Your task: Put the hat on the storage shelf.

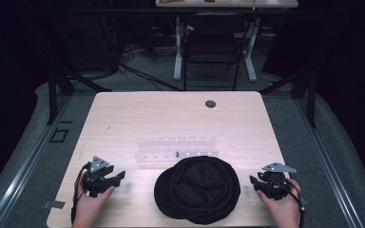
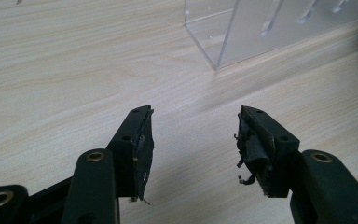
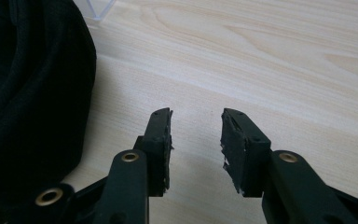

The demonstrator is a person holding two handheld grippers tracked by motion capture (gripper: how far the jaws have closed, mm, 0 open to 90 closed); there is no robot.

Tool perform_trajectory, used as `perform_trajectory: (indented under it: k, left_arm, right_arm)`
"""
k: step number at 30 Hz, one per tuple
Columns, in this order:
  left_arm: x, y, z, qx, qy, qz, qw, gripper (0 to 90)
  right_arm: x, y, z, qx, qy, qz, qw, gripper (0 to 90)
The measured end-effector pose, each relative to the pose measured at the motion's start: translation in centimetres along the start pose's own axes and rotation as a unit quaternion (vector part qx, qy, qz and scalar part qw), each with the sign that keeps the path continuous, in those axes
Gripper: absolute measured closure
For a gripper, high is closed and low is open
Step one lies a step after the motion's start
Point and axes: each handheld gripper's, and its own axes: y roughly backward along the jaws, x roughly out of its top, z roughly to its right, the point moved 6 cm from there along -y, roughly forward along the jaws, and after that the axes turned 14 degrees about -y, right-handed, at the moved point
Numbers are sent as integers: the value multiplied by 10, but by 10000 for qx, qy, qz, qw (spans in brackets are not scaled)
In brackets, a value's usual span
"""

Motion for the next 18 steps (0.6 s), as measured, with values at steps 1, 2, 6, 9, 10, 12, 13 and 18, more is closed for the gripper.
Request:
perform_trajectory:
  k: [1,2,6,9,10,12,13,18]
  left_arm:
    - [0,0,0,0,12,6,10000,447]
    - [0,0,0,0,12,6,10000,442]
    - [2,2,0,9,31,62,10000,419]
    - [2,3,1,3,51,86,9999,419]
    - [3,4,1,-2,44,91,9999,419]
    - [3,6,1,14,23,104,9999,420]
    - [3,6,1,14,23,104,9999,420]
    - [3,9,4,-44,57,116,9999,420]
  right_arm:
    - [0,1,0,-29,8,-17,10000,604]
    - [0,1,0,-45,-13,-20,10000,592]
    - [2,7,-1,-127,-50,-41,9999,539]
    - [3,10,-3,-97,-110,-89,9999,546]
    - [4,14,-6,-69,-151,-135,9998,544]
    - [6,16,-9,-87,-85,-194,9997,542]
    - [6,16,-9,-87,-85,-194,9997,542]
    - [12,26,-25,211,-15,-301,9993,560]
